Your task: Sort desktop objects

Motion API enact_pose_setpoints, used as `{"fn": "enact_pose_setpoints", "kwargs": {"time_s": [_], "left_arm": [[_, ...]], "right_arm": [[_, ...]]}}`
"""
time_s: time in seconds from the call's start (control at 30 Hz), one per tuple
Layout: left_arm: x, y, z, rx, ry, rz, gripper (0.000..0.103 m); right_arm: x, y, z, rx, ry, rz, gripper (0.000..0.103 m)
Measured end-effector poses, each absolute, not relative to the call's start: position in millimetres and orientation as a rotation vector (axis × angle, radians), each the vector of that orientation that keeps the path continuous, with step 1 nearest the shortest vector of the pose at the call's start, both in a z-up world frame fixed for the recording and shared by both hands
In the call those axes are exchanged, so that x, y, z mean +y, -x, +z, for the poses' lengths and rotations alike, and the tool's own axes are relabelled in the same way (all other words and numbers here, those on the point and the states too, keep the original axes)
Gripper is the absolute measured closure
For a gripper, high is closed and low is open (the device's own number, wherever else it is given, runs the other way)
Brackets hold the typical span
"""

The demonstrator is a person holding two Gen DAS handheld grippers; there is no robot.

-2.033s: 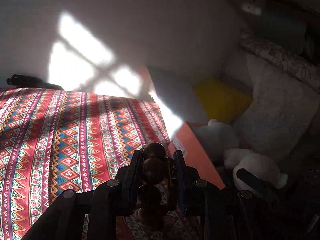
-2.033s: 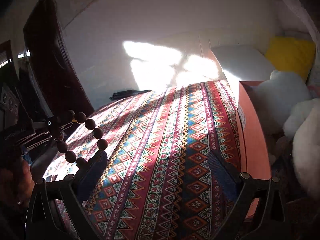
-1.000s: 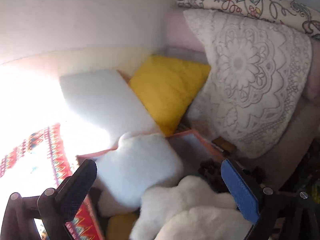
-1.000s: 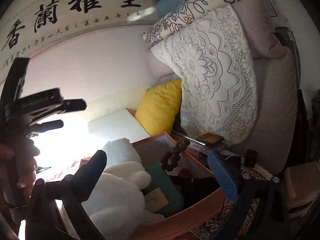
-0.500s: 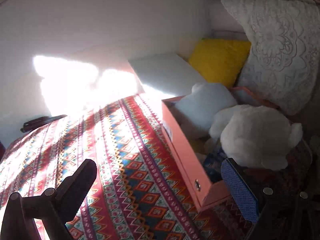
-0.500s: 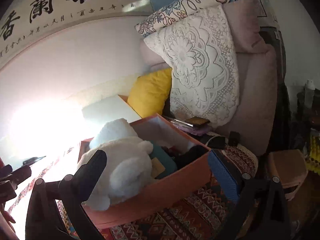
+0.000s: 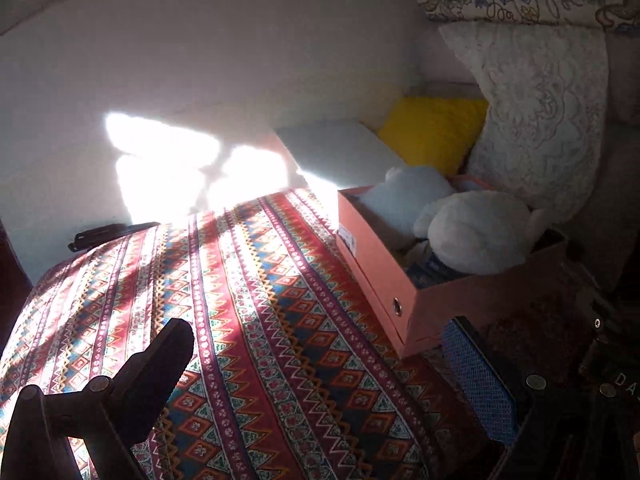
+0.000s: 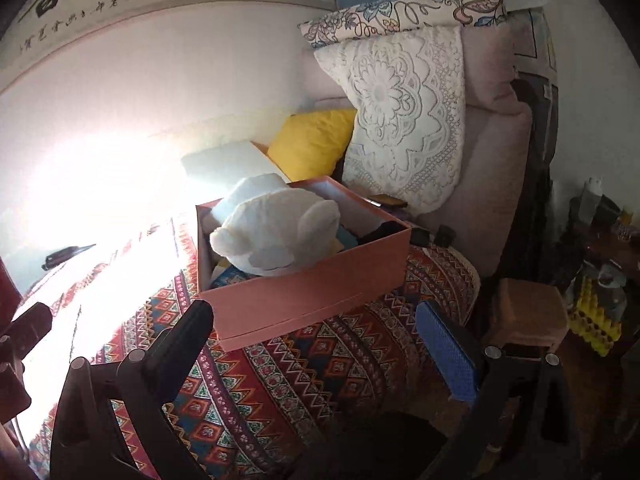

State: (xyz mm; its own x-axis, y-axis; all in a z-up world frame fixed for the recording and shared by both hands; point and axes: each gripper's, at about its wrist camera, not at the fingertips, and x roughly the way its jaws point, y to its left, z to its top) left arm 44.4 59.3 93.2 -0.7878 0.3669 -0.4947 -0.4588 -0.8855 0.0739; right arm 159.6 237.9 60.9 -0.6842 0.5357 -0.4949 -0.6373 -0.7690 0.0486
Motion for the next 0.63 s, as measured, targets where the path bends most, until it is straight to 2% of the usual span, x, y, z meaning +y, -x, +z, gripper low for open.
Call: {"fn": "enact_pose_setpoints", "kwargs": {"time_s": [0.33,0.63], "left_arm": [[54,-72,105,0.227,0.637,2.552,0.001],[62,-96,106,0.218,0.592,2.487,0.001]], "right_arm": [[209,-183,81,0.231,0.589,2.432,0.0],[215,-198,80,0.257,0.606,2.42,0.0]]}}
